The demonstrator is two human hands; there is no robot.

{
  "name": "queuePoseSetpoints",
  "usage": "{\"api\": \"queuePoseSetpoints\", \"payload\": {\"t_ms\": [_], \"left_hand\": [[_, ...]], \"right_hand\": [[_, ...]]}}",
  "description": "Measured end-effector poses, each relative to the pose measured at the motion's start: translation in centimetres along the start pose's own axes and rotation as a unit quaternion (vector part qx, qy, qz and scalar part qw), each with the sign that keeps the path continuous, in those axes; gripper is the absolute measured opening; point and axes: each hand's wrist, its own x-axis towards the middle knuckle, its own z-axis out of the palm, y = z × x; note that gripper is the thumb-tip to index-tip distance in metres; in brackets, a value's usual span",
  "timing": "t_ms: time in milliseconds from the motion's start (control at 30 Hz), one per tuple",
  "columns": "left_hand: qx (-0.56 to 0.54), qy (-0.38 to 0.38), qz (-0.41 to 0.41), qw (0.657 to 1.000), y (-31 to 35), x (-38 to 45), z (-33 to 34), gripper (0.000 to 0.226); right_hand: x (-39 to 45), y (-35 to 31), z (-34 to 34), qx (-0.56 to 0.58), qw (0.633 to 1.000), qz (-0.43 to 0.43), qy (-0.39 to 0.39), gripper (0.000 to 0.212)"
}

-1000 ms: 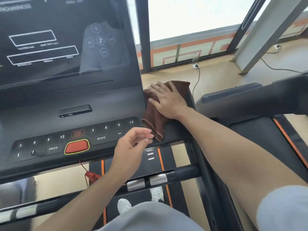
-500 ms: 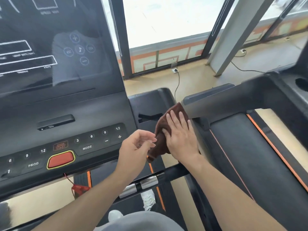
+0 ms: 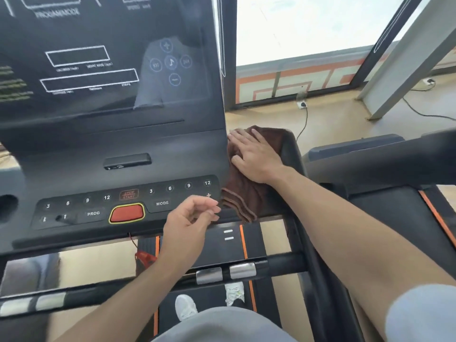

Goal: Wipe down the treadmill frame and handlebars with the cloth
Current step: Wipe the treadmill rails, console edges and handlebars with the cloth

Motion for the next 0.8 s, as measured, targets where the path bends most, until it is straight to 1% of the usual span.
{"api": "queuePoseSetpoints", "payload": {"t_ms": [133, 200, 267, 367, 467, 500, 567, 633, 667, 700, 733, 767, 800], "left_hand": [[-0.003, 0.015, -0.002, 1.0, -0.6, -0.3, -0.3, 0.03], [-0.005, 0.013, -0.004, 1.0, -1.0, -0.5, 0.1, 0.03], [-0.007, 0.008, -0.004, 1.0, -1.1, -0.7, 0.9, 0.027], [0.004, -0.01, -0.002, 1.0, -0.9, -0.9, 2.1, 0.027], [0.021, -0.031, 0.009, 0.999, -0.2, -0.9, 3.1, 0.035], [0.028, -0.039, 0.012, 0.999, 0.1, -0.8, 3.4, 0.039], [0.035, -0.05, 0.014, 0.998, 0.6, -0.7, 3.9, 0.038], [0.034, -0.06, 0.011, 0.998, 0.9, -0.7, 4.3, 0.032], [0.033, -0.064, 0.009, 0.997, 1.0, -0.7, 4.5, 0.029], [0.031, -0.069, 0.006, 0.997, 1.0, -0.7, 4.7, 0.028], [0.028, -0.074, 0.003, 0.997, 1.0, -0.8, 4.9, 0.027], [0.025, -0.076, 0.0, 0.997, 1.0, -0.8, 5.1, 0.026], [0.024, -0.077, -0.004, 0.997, 0.9, -0.9, 5.3, 0.025]], "right_hand": [[-2.1, -1.0, 0.8, 0.044, 0.999, 0.005, 0.023, 0.074], [-4.4, -1.8, 1.4, 0.088, 0.995, 0.01, 0.039, 0.071], [-6.7, -2.4, 2.1, 0.105, 0.993, 0.008, 0.048, 0.067], [-10.1, -2.8, 3.1, 0.083, 0.994, -0.019, 0.072, 0.063], [-12.8, -1.7, 3.7, 0.023, 0.995, -0.057, 0.08, 0.061], [-13.5, -1.2, 3.8, 0.009, 0.995, -0.059, 0.083, 0.06], [-15.2, -0.1, 4.0, -0.01, 0.993, -0.044, 0.107, 0.059], [-17.1, 0.8, 4.1, -0.022, 0.989, 0.012, 0.148, 0.059], [-18.0, 1.1, 3.8, -0.014, 0.985, 0.069, 0.159, 0.06], [-18.9, 1.3, 3.4, 0.011, 0.976, 0.144, 0.161, 0.06], [-19.7, 1.6, 2.9, 0.058, 0.961, 0.228, 0.149, 0.057], [-20.1, 1.8, 2.3, 0.118, 0.937, 0.301, 0.13, 0.052], [-20.2, 2.1, 1.9, 0.189, 0.91, 0.355, 0.104, 0.048]]}}
